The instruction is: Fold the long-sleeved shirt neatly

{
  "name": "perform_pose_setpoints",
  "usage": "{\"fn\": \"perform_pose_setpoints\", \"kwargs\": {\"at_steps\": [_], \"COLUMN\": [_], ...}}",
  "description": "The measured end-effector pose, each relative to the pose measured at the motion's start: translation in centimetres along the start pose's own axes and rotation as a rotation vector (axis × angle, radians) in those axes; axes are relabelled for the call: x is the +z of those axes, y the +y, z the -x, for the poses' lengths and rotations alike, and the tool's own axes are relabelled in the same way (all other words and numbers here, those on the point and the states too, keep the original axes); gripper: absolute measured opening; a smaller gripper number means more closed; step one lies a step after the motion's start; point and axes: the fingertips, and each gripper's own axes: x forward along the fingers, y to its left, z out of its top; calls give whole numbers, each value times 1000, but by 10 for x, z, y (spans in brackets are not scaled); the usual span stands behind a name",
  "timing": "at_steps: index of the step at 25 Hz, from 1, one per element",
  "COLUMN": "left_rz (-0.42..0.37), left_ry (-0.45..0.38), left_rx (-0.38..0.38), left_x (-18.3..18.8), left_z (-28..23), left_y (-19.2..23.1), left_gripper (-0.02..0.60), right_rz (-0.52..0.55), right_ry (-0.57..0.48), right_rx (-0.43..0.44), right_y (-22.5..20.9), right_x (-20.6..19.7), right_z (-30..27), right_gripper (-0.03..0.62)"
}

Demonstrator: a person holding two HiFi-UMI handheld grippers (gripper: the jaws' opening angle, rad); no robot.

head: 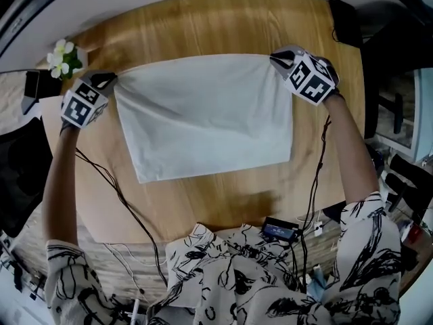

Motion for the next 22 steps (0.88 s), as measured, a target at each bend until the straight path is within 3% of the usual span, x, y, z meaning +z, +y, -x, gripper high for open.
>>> {"fn": "perform_pose_setpoints", "kwargs": {"at_steps": [2,4,6,8,11,17,22], "left_rz": [7,78,185,268,306,433,528], "left_ry": [3,-26,-103,-220,-342,-445,-415], "left_rx": [8,26,63,102,100,26,-50], "left_x": [2,3,5,10,11,-16,-49], "left_z": [-3,-3,4,21,51,111,126], "left_y": [1,8,18,22,3,-72,-154], "left_gripper": [35,70,120,126,148,152,152], "right_rz": [-33,-110,-244,-398,-536,-636,-760], "right_ry": [11,3,-48,-143,-264,-352,-353], "right_rx": [-25,-58,-104,-164,-240,-240,-156], "right_y": [-5,-12,-23,-32,-31,38,117], "right_x": [-6,-14,-18,-18,-20,-28,-44], "right_z": [-3,-5,2,20,61,124,142], "right_gripper": [30,72,95,132,210,218,239]}}
